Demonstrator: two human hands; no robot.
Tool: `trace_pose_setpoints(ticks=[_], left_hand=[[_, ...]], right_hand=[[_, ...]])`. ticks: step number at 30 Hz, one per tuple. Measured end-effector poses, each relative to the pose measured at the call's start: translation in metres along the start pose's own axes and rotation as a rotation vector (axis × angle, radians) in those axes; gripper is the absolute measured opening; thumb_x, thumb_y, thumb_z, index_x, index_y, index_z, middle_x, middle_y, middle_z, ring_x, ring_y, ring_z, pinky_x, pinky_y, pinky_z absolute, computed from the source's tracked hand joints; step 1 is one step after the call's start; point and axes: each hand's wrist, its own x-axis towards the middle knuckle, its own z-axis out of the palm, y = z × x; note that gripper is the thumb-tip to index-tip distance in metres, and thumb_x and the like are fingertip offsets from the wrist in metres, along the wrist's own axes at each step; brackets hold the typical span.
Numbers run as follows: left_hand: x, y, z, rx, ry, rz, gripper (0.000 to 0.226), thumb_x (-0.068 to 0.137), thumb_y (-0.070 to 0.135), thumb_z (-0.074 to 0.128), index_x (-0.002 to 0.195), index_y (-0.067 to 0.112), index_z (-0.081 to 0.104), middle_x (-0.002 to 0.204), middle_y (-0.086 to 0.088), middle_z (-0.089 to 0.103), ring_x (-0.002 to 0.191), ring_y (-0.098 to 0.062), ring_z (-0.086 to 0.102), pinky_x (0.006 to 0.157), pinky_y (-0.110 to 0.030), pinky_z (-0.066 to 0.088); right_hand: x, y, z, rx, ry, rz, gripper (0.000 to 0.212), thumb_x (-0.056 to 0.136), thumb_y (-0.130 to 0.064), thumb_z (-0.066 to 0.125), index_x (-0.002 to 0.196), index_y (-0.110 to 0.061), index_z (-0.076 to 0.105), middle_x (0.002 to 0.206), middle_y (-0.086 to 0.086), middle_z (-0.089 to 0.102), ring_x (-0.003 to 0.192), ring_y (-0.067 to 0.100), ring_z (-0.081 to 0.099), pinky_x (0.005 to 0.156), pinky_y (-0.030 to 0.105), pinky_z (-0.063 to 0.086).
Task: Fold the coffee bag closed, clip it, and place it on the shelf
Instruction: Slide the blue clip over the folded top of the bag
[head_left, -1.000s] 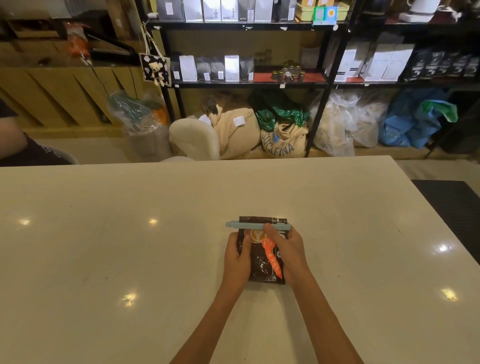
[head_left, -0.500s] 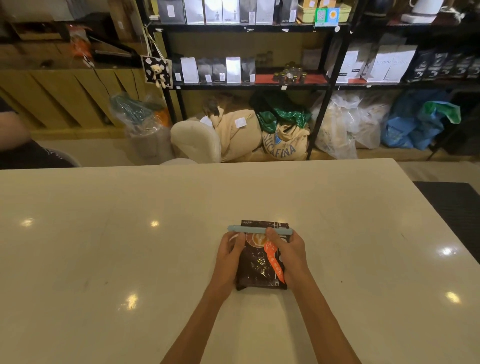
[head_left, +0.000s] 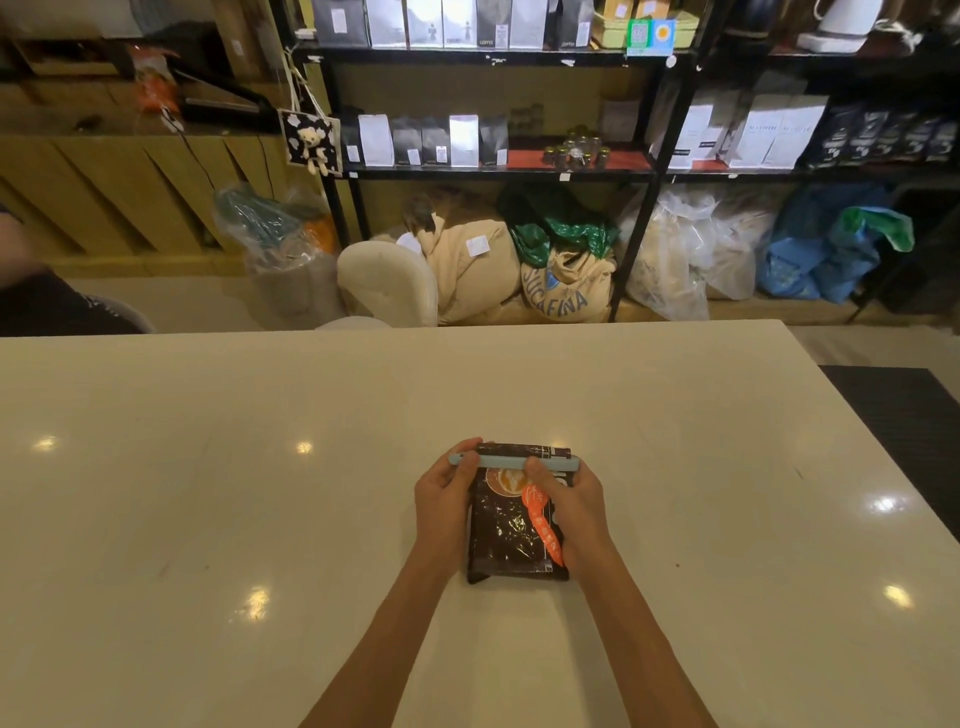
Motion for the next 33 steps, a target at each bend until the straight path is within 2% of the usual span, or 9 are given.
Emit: trace_pose_setpoints(ticks=[3,9,14,18,22,25,29,31,33], left_hand=[[-0.001,-0.004,0.001,0.013,0.063,-0.003,0.014,0.094,0.018,0.065,0.097,0.022,0.078,0.094,-0.007,0.079,0.087,-0.027,0.075,0.075,-0.039,0.062],[0.001,-0.007,0.005,0.023,0.132,0.01,0.018,0.093,0.015,0.066,0.09,0.027,0.08,0.089,-0.003,0.08,0.085,-0.021,0.076,0.074,-0.035,0.061],[0.004,-0.005,0.007,0.059,0.132,0.028,0.021,0.093,0.014,0.066,0.088,0.028,0.081,0.091,-0.003,0.08,0.088,-0.024,0.075,0.075,-0.035,0.061],[0.002,-0.007,0.009,0.103,0.142,0.071,0.019,0.096,0.018,0.063,0.101,0.028,0.078,0.1,-0.003,0.078,0.094,-0.023,0.075,0.077,-0.033,0.062],[-0.006,-0.005,0.009,0.152,0.048,0.096,0.023,0.097,0.024,0.062,0.118,0.031,0.065,0.107,-0.001,0.076,0.094,-0.015,0.075,0.073,-0.025,0.06],[-0.016,-0.011,0.01,0.217,-0.128,-0.022,0.046,0.085,0.036,0.075,0.125,0.036,0.051,0.11,0.005,0.075,0.096,-0.012,0.074,0.076,-0.028,0.062],[-0.018,-0.017,0.007,0.318,-0.006,0.044,0.027,0.084,0.042,0.075,0.107,0.031,0.066,0.098,0.008,0.076,0.091,-0.01,0.074,0.075,-0.026,0.061],[-0.014,-0.019,0.006,0.333,0.021,0.082,0.023,0.088,0.038,0.07,0.107,0.025,0.066,0.096,0.004,0.075,0.089,-0.009,0.074,0.076,-0.027,0.06],[-0.011,-0.022,0.005,0.369,0.058,0.116,0.021,0.094,0.035,0.064,0.108,0.02,0.063,0.096,0.001,0.073,0.088,-0.01,0.073,0.074,-0.025,0.059]], right_hand=[[-0.002,0.0,0.001,-0.015,0.0,-0.016,0.031,0.082,-0.028,0.079,0.105,-0.014,0.065,0.1,0.008,0.076,0.092,0.021,0.074,0.059,0.017,0.056],[0.0,0.001,0.001,0.013,0.005,0.021,0.033,0.082,-0.024,0.079,0.11,-0.013,0.064,0.105,0.015,0.074,0.098,0.031,0.072,0.086,0.049,0.06],[0.0,0.001,0.001,0.015,0.021,-0.002,0.031,0.082,-0.025,0.08,0.106,-0.014,0.065,0.104,0.014,0.074,0.099,0.03,0.071,0.083,0.042,0.06],[0.002,0.002,0.001,0.021,0.009,-0.001,0.03,0.082,-0.024,0.08,0.106,-0.014,0.065,0.104,0.014,0.074,0.098,0.031,0.072,0.087,0.049,0.059],[0.003,-0.002,0.002,0.012,-0.038,-0.093,0.026,0.081,-0.026,0.08,0.1,-0.015,0.066,0.088,0.002,0.078,0.087,0.021,0.076,0.066,0.027,0.06],[0.006,-0.004,0.005,0.009,-0.025,-0.2,0.02,0.081,-0.025,0.08,0.096,-0.019,0.067,0.087,-0.002,0.077,0.086,0.015,0.075,0.066,0.02,0.057],[0.007,0.002,0.011,-0.084,-0.041,-0.285,0.026,0.09,-0.028,0.072,0.113,-0.026,0.059,0.098,-0.006,0.071,0.092,0.006,0.07,0.069,0.014,0.054],[0.005,0.006,0.009,-0.2,-0.091,-0.264,0.037,0.094,-0.041,0.061,0.127,-0.028,0.049,0.107,-0.01,0.067,0.092,0.0,0.069,0.068,0.011,0.053],[0.003,0.012,0.007,-0.388,-0.07,-0.24,0.048,0.091,-0.061,0.046,0.123,-0.026,0.053,0.099,-0.011,0.069,0.082,-0.002,0.068,0.06,0.009,0.051]])
